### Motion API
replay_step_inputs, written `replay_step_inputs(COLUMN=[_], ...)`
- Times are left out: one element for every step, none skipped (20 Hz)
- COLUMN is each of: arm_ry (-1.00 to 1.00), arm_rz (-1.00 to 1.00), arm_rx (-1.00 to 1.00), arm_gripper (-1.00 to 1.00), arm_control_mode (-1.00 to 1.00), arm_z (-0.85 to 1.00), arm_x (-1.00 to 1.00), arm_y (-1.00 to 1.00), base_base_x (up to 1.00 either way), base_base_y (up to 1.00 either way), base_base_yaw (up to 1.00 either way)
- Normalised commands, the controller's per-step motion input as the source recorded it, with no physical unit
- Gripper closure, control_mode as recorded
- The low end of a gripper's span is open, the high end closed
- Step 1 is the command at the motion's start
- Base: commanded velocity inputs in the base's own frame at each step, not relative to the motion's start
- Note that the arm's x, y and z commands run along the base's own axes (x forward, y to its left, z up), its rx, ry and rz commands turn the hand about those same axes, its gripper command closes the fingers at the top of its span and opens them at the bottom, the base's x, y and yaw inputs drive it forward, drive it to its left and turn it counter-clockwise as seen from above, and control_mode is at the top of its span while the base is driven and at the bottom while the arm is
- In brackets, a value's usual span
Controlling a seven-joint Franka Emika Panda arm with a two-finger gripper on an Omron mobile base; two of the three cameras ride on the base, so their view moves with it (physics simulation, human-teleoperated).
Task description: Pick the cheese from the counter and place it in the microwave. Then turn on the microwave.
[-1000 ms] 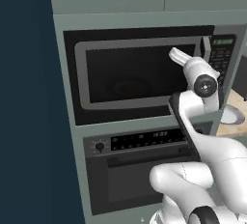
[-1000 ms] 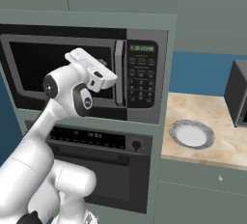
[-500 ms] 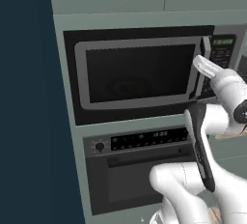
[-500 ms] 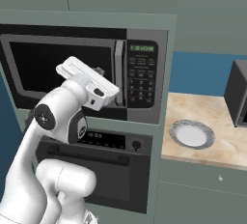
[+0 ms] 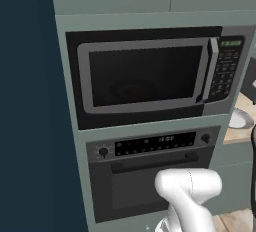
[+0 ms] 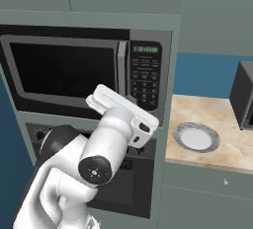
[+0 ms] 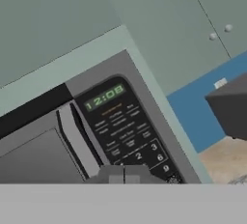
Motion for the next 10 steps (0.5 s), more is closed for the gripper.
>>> replay_step_inputs(arm_ry=[0.0,0.0,0.0,0.01,0.01,0.0,0.0,0.0,0.0,0.0], arm_rz=[0.11,0.09,0.07,0.07,0.11,0.15,0.15,0.14,0.14,0.15], arm_rx=[0.0,0.0,0.0,0.0,0.0,0.0,0.0,0.0,0.0,0.0], arm_gripper=[1.0,1.0,1.0,1.0,1.0,1.0,1.0,1.0,1.0,1.0], arm_control_mode=[-1.0,-1.0,-1.0,-1.0,-1.0,-1.0,-1.0,-1.0,-1.0,-1.0], arm_z=[-0.57,-0.59,-0.62,-0.61,-0.66,-0.61,-0.58,-0.56,-0.54,-0.54], arm_x=[-0.73,-0.54,-0.35,-0.31,-0.19,-0.09,-0.01,0.0,0.0,0.0], arm_y=[-0.28,-0.16,-0.09,-0.04,0.0,0.0,0.0,0.0,0.0,0.0], base_base_x=[0.0,0.0,0.0,0.0,0.0,0.0,0.0,0.0,0.0,0.0], base_base_y=[0.0,0.0,0.0,0.0,0.0,0.0,0.0,0.0,0.0,0.0], base_base_yaw=[0.0,0.0,0.0,0.0,0.0,0.0,0.0,0.0,0.0,0.0])
